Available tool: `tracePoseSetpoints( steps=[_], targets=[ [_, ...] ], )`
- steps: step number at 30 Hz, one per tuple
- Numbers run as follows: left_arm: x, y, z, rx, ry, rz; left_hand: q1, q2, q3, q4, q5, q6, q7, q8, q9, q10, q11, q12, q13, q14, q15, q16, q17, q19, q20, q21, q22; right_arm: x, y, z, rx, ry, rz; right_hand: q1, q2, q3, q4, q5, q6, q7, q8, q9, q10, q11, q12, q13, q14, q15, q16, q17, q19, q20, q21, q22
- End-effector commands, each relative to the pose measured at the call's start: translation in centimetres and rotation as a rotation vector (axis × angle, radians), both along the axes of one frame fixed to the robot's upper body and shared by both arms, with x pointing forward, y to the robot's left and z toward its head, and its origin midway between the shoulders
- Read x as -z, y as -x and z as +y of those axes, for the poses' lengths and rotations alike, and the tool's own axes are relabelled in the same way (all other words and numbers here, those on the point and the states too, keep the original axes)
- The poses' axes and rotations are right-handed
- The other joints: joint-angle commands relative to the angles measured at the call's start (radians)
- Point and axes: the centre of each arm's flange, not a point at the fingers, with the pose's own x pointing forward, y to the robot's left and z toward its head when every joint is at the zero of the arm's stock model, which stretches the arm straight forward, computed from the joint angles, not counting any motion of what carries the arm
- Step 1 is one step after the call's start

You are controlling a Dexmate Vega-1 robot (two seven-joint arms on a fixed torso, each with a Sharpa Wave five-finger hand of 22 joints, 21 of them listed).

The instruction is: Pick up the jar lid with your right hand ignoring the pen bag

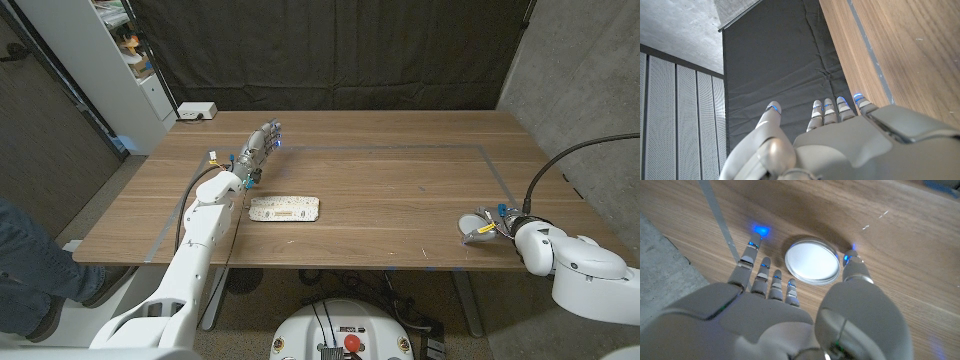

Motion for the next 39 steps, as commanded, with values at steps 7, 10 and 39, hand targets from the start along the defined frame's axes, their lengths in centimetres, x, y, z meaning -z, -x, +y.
tracePoseSetpoints(
  steps=[7, 10, 39],
  targets=[
    [0.8, 0.1, -0.1, 0.000, 0.013, 0.010, 0.000, 0.006, 0.001, 0.006, 0.002, 0.011, -0.002, 0.003, 0.004, 0.000, -0.006, 0.006, 0.002, 0.004, 0.003, 0.002, 0.004, 0.001, 0.008, 0.008, 0.005, 0.5, -0.2, -0.2, 0.024, 0.027, 0.034, 0.059, 0.015, -0.007, 0.002, 0.012, 0.130, -0.019, 0.034, 0.007, 0.125, -0.027, 0.035, 0.007, 0.110, -0.040, 0.038, 0.009, 0.175, -0.009, 0.031, 0.001],
    [0.9, 0.3, -0.2, 0.000, 0.015, 0.007, 0.000, 0.006, 0.000, 0.006, 0.002, 0.012, -0.003, 0.004, 0.004, 0.001, -0.006, 0.006, 0.002, 0.004, 0.002, 0.002, 0.004, 0.001, 0.009, 0.008, 0.005, 0.6, -0.2, -0.2, 0.033, 0.037, 0.027, 0.077, 0.021, -0.007, 0.000, 0.012, 0.162, -0.030, 0.041, 0.007, 0.151, -0.046, 0.040, 0.008, 0.130, -0.055, 0.045, 0.011, 0.202, -0.010, 0.031, 0.000],
    [0.7, 1.5, -0.8, -0.003, 0.004, -0.005, -0.001, 0.005, 0.000, 0.006, 0.002, 0.013, -0.002, 0.003, 0.004, 0.000, -0.005, 0.006, 0.002, 0.004, 0.002, 0.001, 0.004, 0.000, 0.010, 0.008, 0.005, 0.8, 1.1, -0.7, 0.044, 0.058, -0.019, 0.148, 0.068, -0.005, 0.001, 0.003, 0.226, -0.045, 0.048, 0.010, 0.200, -0.071, 0.040, 0.012, 0.187, -0.082, 0.074, 0.024, 0.247, -0.037, 0.015, -0.001]
  ],
)
